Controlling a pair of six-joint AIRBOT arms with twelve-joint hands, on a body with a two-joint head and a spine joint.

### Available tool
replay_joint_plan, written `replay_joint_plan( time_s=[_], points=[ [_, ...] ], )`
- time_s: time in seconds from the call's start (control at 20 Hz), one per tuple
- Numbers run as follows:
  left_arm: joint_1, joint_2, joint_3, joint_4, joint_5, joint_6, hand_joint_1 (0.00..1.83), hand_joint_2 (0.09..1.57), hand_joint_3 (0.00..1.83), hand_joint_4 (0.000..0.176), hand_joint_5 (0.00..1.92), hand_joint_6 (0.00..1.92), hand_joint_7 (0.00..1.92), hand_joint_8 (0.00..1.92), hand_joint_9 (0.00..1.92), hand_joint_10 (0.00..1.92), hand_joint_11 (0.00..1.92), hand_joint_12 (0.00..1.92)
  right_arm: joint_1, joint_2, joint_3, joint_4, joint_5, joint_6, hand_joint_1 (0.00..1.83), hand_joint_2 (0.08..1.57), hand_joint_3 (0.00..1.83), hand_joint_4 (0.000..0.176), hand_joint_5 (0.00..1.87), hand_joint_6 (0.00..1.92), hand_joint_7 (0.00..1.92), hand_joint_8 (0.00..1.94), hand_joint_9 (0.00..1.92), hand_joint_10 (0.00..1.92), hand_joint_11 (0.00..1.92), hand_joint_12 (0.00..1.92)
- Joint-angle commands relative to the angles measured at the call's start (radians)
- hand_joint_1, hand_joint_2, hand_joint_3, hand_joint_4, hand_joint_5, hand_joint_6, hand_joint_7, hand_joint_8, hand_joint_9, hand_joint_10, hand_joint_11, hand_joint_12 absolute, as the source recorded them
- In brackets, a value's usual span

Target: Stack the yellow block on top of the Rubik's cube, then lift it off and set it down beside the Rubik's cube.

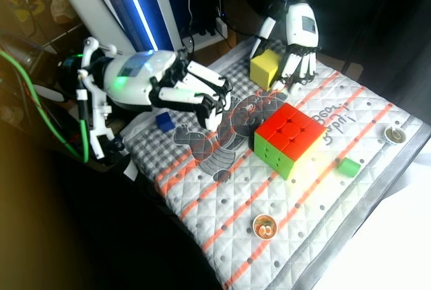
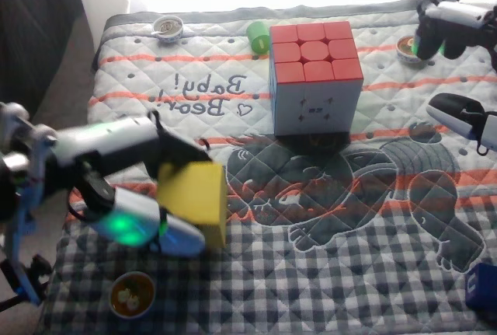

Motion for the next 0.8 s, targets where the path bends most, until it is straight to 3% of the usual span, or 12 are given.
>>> replay_joint_plan(
  time_s=[0.0,0.05,0.2,0.25,0.35,0.45,0.5,0.55,0.6,0.65,0.7,0.75],
  points=[
    [-0.011,0.013,-0.008,0.002,0.225,-0.028,1.10,1.20,0.00,0.000,0.81,1.24,0.64,0.42,0.30,0.83,0.00,1.60,0.004,0.002,0.002,-0.021,0.127,0.001,0.90,1.07,0.15,0.000,0.56,1.09,0.75,1.00,0.58,1.24,0.04,1.67],
    [-0.011,0.022,-0.012,0.002,0.269,-0.044,1.10,1.20,0.00,0.000,0.83,1.23,0.64,0.42,0.25,0.90,0.00,1.59,0.004,0.002,0.003,-0.021,0.127,0.001,0.94,1.07,0.14,0.000,0.56,1.08,0.73,1.01,0.56,1.24,0.02,1.70],
    [-0.019,0.033,-0.012,0.003,0.380,-0.079,1.06,1.20,0.00,0.000,0.82,1.24,0.64,0.39,0.27,0.84,0.00,1.48,0.004,0.002,0.005,-0.021,0.127,0.001,0.92,1.08,0.12,0.000,0.57,1.05,0.75,0.98,0.58,1.20,0.06,1.67],
    [-0.039,0.027,-0.003,0.003,0.401,-0.079,1.05,1.19,0.00,0.000,0.84,1.21,0.64,0.49,0.29,0.97,0.00,1.66,0.004,0.002,0.005,-0.021,0.127,0.001,0.93,1.09,0.11,0.000,0.58,1.03,0.76,0.96,0.58,1.20,0.05,1.68],
    [-0.092,-0.005,0.030,0.007,0.401,-0.079,1.05,1.20,0.00,0.000,0.83,1.24,0.60,0.47,0.33,0.83,0.00,1.63,0.004,0.002,0.007,-0.021,0.127,0.001,0.92,1.09,0.10,0.000,0.57,1.03,0.75,0.95,0.56,1.19,0.02,1.68],
    [-0.142,-0.039,0.069,0.015,0.371,-0.079,1.04,1.21,0.00,0.000,0.81,1.26,0.59,0.44,0.33,0.83,0.00,1.70,0.003,0.002,0.009,-0.022,0.127,0.001,0.93,1.08,0.09,0.000,0.59,1.04,0.78,0.96,0.59,1.21,0.04,1.69],
    [-0.176,-0.063,0.092,0.021,0.344,-0.079,1.09,1.20,0.00,0.000,0.81,1.26,0.62,0.44,0.25,1.00,0.00,1.81,0.003,0.002,0.010,-0.022,0.127,0.001,0.94,1.09,0.09,0.000,0.58,1.06,0.78,1.00,0.59,1.24,0.05,1.69],
    [-0.207,-0.083,0.115,0.032,0.314,-0.079,1.09,1.20,0.00,0.000,0.81,1.26,0.62,0.44,0.25,1.00,0.00,1.81,0.003,0.002,0.010,-0.022,0.127,0.001,0.94,1.09,0.09,0.000,0.58,1.06,0.78,1.00,0.59,1.24,0.05,1.69],
    [-0.261,-0.117,0.149,0.055,0.259,-0.079,1.18,1.22,0.02,0.000,0.85,1.32,0.65,1.17,0.32,1.11,0.00,1.83,0.001,0.001,0.011,-0.022,0.127,0.001,0.91,1.10,0.10,0.000,0.56,1.08,0.74,1.05,0.55,1.28,0.01,1.73],
    [-0.297,-0.141,0.173,0.070,0.220,-0.079,1.17,1.25,0.01,0.000,0.82,1.41,0.60,1.33,0.29,1.05,0.00,1.76,0.000,0.001,0.012,-0.022,0.127,0.001,0.91,1.10,0.11,0.000,0.56,1.09,0.73,1.07,0.55,1.30,0.00,1.74],
    [-0.323,-0.161,0.192,0.076,0.187,-0.079,1.11,1.19,0.00,0.000,0.86,1.21,0.54,0.73,0.22,0.85,0.00,1.64,0.000,-0.001,0.013,-0.022,0.127,0.001,0.91,1.10,0.11,0.000,0.55,1.09,0.72,1.07,0.55,1.28,0.00,1.75],
    [-0.340,-0.182,0.215,0.076,0.158,-0.079,1.09,1.17,0.00,0.000,0.88,1.17,0.59,0.40,0.22,0.69,0.00,1.56,0.000,-0.004,0.015,-0.023,0.127,0.001,0.90,1.10,0.11,0.000,0.55,1.09,0.72,1.06,0.52,1.26,0.00,1.76]
  ],
)
